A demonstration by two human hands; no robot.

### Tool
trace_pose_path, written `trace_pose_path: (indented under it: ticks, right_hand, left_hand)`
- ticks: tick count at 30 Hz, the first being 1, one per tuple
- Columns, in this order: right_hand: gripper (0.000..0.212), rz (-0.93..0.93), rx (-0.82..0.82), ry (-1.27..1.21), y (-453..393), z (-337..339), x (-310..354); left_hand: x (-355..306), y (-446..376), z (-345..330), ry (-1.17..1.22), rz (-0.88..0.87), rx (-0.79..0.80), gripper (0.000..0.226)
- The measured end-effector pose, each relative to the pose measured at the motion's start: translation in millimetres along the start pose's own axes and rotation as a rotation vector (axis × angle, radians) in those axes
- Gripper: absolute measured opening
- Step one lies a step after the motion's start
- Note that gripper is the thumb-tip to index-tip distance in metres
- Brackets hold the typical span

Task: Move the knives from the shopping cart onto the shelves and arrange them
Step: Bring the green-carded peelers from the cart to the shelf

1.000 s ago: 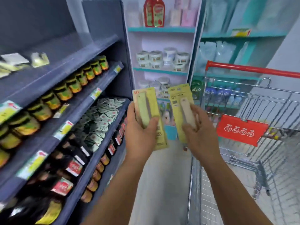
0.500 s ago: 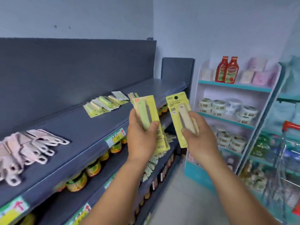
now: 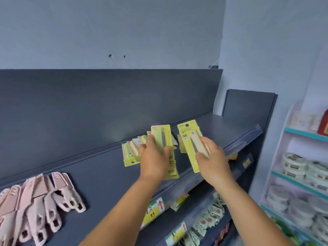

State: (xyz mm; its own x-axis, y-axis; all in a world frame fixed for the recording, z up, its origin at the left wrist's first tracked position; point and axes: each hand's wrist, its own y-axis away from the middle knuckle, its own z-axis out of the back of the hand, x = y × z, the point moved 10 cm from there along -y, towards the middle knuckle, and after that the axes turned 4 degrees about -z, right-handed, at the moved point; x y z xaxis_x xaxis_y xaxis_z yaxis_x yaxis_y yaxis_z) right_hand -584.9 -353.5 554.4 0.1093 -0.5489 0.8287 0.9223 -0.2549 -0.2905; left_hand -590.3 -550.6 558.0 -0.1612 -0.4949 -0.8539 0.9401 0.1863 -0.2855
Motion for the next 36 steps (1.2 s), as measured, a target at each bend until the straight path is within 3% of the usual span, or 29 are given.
trace_pose_path:
  ticks: [3, 8, 14, 18, 23, 29, 36]
  right_hand:
    - [0.051, -0.025, 0.077, 0.044, -50.6, -25.6, -10.1]
    - [0.051, -0.013, 0.184, 0.108, -113.6, -73.6, -19.4]
    - [0.043, 0.013, 0.255, 0.179, -152.6, -121.9, -29.2]
    - [0.039, 0.061, 0.285, 0.423, -157.9, -137.5, -42.8]
    - [0.044, 0.078, 0.39, 0.659, -156.9, -153.3, -52.8]
    - [0.052, 0.079, 0.412, 0.664, -158.5, -155.0, -49.8]
    - [0.059, 0.216, 0.414, 0.638, -134.5, -156.2, -24.3]
  left_hand:
    - [9.5, -41.9, -19.3, -0.105, 0.048, -0.011, 0.059]
    - [32.5, -102.8, -42.0, -0.261, 0.078, -0.037, 0.048]
    - [40.0, -137.4, -64.7, -0.478, 0.023, -0.034, 0.052]
    - [58.1, -142.7, -71.6, -0.857, 0.026, 0.001, 0.053]
    - [71.4, -140.4, -86.6, -1.067, 0.006, 0.143, 0.071]
    - [71.3, -142.4, -88.6, -0.953, 0.083, 0.191, 0.062]
    - [56.2, -124.1, -58.6, -0.897, -0.002, 0.13, 0.061]
